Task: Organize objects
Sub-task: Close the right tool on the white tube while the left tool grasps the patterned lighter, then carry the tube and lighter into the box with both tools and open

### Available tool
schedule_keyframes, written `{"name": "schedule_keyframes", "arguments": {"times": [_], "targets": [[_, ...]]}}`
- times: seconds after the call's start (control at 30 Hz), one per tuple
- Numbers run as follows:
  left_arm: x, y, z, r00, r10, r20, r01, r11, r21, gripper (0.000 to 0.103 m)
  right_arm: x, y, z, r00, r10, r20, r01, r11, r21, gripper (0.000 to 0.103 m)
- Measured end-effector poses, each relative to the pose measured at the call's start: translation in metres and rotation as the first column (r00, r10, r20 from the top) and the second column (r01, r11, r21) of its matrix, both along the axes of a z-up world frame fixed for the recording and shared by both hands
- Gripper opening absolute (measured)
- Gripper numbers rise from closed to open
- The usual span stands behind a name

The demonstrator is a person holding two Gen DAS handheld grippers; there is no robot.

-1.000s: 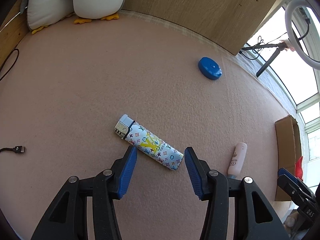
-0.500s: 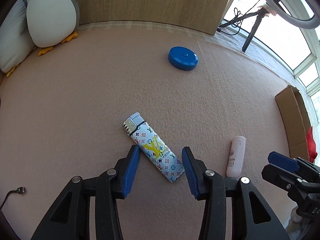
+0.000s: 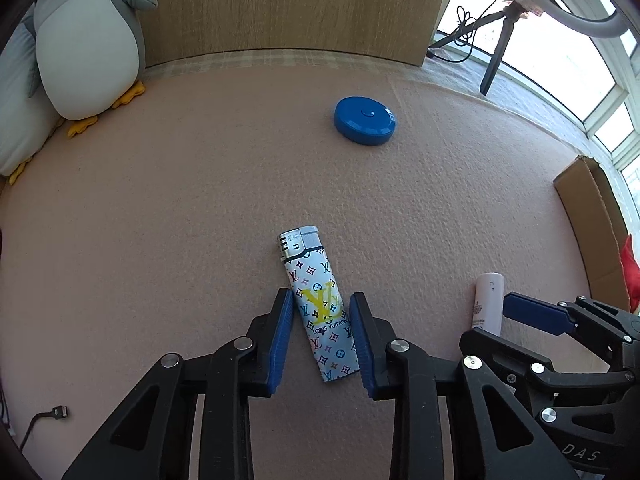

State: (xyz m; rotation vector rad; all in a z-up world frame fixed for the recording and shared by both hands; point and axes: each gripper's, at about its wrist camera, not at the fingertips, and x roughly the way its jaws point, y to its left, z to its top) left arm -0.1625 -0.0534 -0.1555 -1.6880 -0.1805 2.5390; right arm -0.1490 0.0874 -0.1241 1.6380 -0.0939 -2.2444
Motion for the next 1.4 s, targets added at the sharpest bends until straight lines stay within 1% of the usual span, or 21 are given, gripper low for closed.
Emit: {"name": "schedule_keyframes", "arguments": {"times": [0.07,0.13,0.2,0.27,0.3,0.4,0.43,0.47,0.57,0.77,0.97,1.2,1.4], "targets": [[0.003,-0.003,-0.001,1.000,-0.002,-0.001,0.002,1.000,0.006,0.024,0.000,-0.005,-0.001,1.000,0.016,-0.005,-0.016,1.000,0.014,0.050],[0.005,-0.006,-0.001,1.000,-0.004,0.001,0.004,1.000,0.019,0.024,-0.002,-0.008,-0.005,1.000,0.031,0.001,-0.031,0.999,0.026,0.049],[0.008,-0.008,-0.001,1.000,-0.004,-0.005,0.004,1.000,0.024,0.024,-0.002,-0.011,-0.005,0.999,0.048,-0.017,-0.047,0.997,0.054,0.045],[0.013,-0.009,-0.001,1.000,0.004,-0.010,-0.003,1.000,0.028,0.024,-0.004,-0.012,-0.005,0.997,0.066,-0.026,-0.064,0.994,0.084,0.037],[0.015,-0.009,-0.001,1.000,0.011,-0.012,-0.011,0.999,0.035,0.024,-0.005,-0.011,-0.006,0.997,0.074,-0.027,-0.072,0.993,0.089,0.035],[0.024,-0.007,-0.001,1.000,0.024,-0.021,-0.022,0.998,0.059,0.024,-0.008,-0.006,-0.006,0.996,0.085,-0.029,-0.083,0.993,0.087,0.026],[0.027,-0.005,-0.001,0.999,0.029,-0.023,-0.028,0.997,0.067,0.024,-0.008,-0.003,-0.006,0.996,0.085,-0.033,-0.081,0.993,0.088,0.021],[0.030,-0.003,-0.001,0.999,0.031,-0.021,-0.030,0.996,0.079,0.024,-0.008,-0.001,-0.007,0.996,0.083,-0.036,-0.079,0.993,0.088,0.018],[0.038,0.005,-0.001,1.000,0.024,-0.017,-0.022,0.994,0.105,0.024,-0.005,0.008,-0.007,0.996,0.079,-0.031,-0.078,0.996,0.054,0.018],[0.053,0.026,0.001,1.000,0.003,-0.004,-0.002,0.986,0.164,0.024,0.008,0.026,-0.003,0.998,0.062,-0.027,-0.062,0.998,0.017,0.018],[0.060,0.051,0.013,1.000,-0.018,-0.023,0.022,0.983,0.180,0.024,0.021,0.054,0.012,0.998,0.032,-0.059,-0.032,0.999,-0.011,0.018],[0.060,0.092,0.038,0.996,-0.058,-0.071,0.071,0.976,0.206,0.024,0.037,0.103,0.044,0.990,-0.023,-0.137,0.021,1.000,-0.019,0.018],[0.054,0.140,0.066,0.985,-0.125,-0.122,0.151,0.961,0.233,0.024,0.051,0.155,0.066,0.977,-0.089,-0.194,0.085,0.996,-0.025,0.018]]}}
